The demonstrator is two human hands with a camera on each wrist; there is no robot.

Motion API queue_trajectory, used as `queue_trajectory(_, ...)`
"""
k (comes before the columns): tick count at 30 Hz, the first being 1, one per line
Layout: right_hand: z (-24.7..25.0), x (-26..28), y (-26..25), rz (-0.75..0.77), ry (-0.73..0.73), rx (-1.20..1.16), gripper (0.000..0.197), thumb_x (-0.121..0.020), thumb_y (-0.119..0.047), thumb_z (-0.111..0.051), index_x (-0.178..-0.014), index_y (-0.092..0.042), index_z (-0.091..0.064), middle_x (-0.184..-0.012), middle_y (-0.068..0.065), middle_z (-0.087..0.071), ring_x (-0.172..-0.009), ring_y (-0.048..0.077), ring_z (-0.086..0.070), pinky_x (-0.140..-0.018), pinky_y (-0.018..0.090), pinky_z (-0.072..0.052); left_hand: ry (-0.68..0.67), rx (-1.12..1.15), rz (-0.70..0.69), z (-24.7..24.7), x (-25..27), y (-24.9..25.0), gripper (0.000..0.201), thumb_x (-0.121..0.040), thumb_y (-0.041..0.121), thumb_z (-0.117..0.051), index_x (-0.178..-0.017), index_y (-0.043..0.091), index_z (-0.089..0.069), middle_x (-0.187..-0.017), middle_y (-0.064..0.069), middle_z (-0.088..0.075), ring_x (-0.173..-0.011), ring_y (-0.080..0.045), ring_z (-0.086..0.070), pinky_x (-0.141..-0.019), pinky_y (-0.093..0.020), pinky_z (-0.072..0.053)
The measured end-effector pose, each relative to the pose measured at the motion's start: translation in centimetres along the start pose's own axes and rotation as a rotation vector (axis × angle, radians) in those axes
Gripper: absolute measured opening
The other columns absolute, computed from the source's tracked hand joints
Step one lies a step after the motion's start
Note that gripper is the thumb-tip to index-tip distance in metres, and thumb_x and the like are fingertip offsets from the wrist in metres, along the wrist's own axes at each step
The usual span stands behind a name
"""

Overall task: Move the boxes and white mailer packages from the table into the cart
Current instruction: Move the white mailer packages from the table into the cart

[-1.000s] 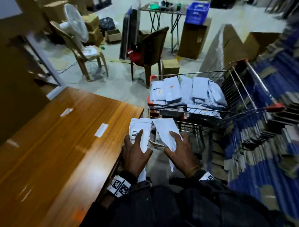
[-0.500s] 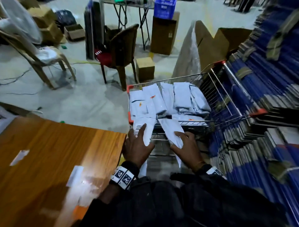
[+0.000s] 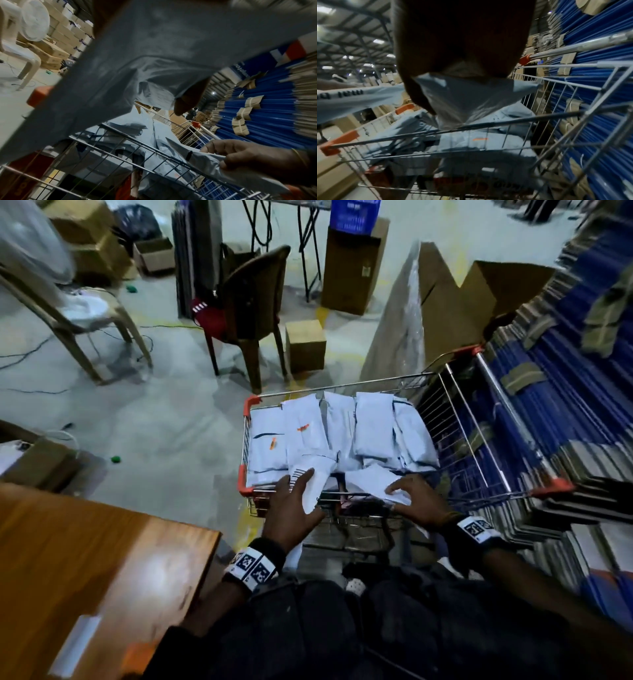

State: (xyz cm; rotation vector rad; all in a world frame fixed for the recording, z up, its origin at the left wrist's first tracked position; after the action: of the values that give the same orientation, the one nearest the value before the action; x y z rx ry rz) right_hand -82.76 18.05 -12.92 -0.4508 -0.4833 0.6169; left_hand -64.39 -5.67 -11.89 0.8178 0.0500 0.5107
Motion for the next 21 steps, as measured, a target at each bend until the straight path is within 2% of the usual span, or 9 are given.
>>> queue_trajectory(2, 1.6, -2.1, 1.0, 0.057, -0.144, 0.031, 0.034, -0.078, -0.027, -0.079, -0.11, -0.022, -0.067, -0.114, 0.004, -0.054, -0.113, 0.018, -0.052, -0.092, 0.022, -0.038, -0.058, 0.006, -0.011, -1.0, -1.5, 1.5, 0.082, -0.074, 0.04, -0.067, -0.149, 0.035, -0.033, -0.148, -0.012, -0.036, -0.141, -0.027, -0.029, -0.114, -0.035, -0.027)
queue_trajectory(3, 2.2, -3.1, 1.5, 0.086, -0.207, 0.047, 0.036, -0.079, -0.024, -0.079, -0.112, -0.02, -0.067, -0.116, 0.006, -0.053, -0.114, 0.018, -0.051, -0.093, 0.019, -0.036, -0.096, 0.003, -0.023, -1.5, -2.3, 2.3, 0.083, -0.073, 0.045, -0.065, -0.149, 0.036, -0.032, -0.15, -0.012, -0.034, -0.142, -0.026, -0.027, -0.115, -0.036, -0.027)
queue_trajectory(5, 3.1, -5.0, 2.6, 0.124, -0.309, 0.086, 0.038, -0.079, -0.031, -0.076, -0.115, -0.019, -0.066, -0.118, 0.007, -0.055, -0.117, 0.022, -0.051, -0.095, 0.021, -0.034, -0.17, -0.034, -0.053, -2.6, -3.9, 3.7, 0.086, -0.07, 0.055, -0.059, -0.15, 0.037, -0.03, -0.152, -0.012, -0.031, -0.144, -0.024, -0.023, -0.116, -0.035, -0.023)
queue_trajectory(8, 3.8, -7.5, 3.9, 0.134, -0.453, 0.147, 0.045, -0.081, -0.039, -0.066, -0.119, -0.015, -0.065, -0.119, 0.006, -0.053, -0.12, 0.025, -0.048, -0.091, 0.015, -0.028, -0.254, -0.089, -0.084, -4.1, -6.3, 5.2, 0.084, -0.072, 0.056, -0.058, -0.149, 0.041, -0.027, -0.153, -0.011, -0.028, -0.143, -0.025, -0.025, -0.115, -0.033, -0.021)
queue_trajectory(10, 3.6, -8.7, 4.5, 0.149, -0.555, 0.23, 0.045, -0.084, -0.031, -0.067, -0.125, -0.014, -0.062, -0.129, 0.011, -0.047, -0.124, 0.026, -0.046, -0.094, 0.016, -0.029, -0.294, -0.133, -0.095, -4.8, -7.9, 6.0, 0.085, -0.069, 0.061, -0.051, -0.148, 0.042, -0.027, -0.152, -0.009, -0.029, -0.141, -0.024, -0.031, -0.115, -0.036, -0.026)
queue_trajectory(13, 2.5, -10.4, 6.6, 0.204, -0.62, 0.345, 0.054, -0.089, -0.024, -0.068, -0.139, -0.014, -0.05, -0.148, 0.015, -0.04, -0.136, 0.027, -0.04, -0.11, 0.025, -0.029, -0.322, -0.159, -0.159, -6.2, -9.9, 7.3, 0.081, -0.07, 0.055, -0.057, -0.147, 0.037, -0.035, -0.149, -0.008, -0.036, -0.137, -0.022, -0.035, -0.113, -0.038, -0.032)
queue_trajectory(16, -1.2, -13.2, 12.8, 0.245, -0.678, 0.421, 0.055, -0.091, -0.053, -0.053, -0.143, -0.036, -0.044, -0.153, 0.008, -0.033, -0.137, 0.027, -0.041, -0.112, 0.034, -0.035, -0.412, -0.261, -0.211, -8.2, -11.6, 7.9, 0.077, -0.072, 0.049, -0.063, -0.143, 0.044, -0.035, -0.15, -0.006, -0.034, -0.137, -0.024, -0.035, -0.112, -0.039, -0.033)
queue_trajectory(18, -0.7, -12.3, 13.4, 0.277, -0.711, 0.501, 0.057, -0.089, -0.063, -0.05, -0.138, -0.035, -0.05, -0.145, 0.003, -0.047, -0.129, 0.023, -0.05, -0.107, 0.035, -0.042, -0.471, -0.327, -0.244, -9.5, -12.5, 8.5, 0.074, -0.071, 0.052, -0.061, -0.139, 0.049, -0.032, -0.151, -0.004, -0.031, -0.135, -0.026, -0.037, -0.109, -0.042, -0.037)
queue_trajectory(21, 2.9, -10.0, 11.4, 0.223, -0.69, 0.569, 0.042, -0.091, -0.033, -0.062, -0.13, -0.017, -0.061, -0.133, 0.008, -0.059, -0.121, 0.026, -0.056, -0.102, 0.034, -0.045, -0.55, -0.383, -0.324, -11.5, -13.6, 10.0, 0.072, -0.076, 0.043, -0.07, -0.139, 0.043, -0.036, -0.15, -0.005, -0.032, -0.13, -0.028, -0.04, -0.106, -0.041, -0.038)
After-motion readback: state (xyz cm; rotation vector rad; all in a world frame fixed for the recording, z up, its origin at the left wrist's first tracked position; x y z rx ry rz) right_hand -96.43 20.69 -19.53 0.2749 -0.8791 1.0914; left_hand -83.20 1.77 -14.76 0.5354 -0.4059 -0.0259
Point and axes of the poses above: each hand's wrist, its own x-axis away from the middle knuckle, its own z-axis out of the back of the hand, y = z × x, the point moved 4 cm from there along -x, towards the middle knuckle
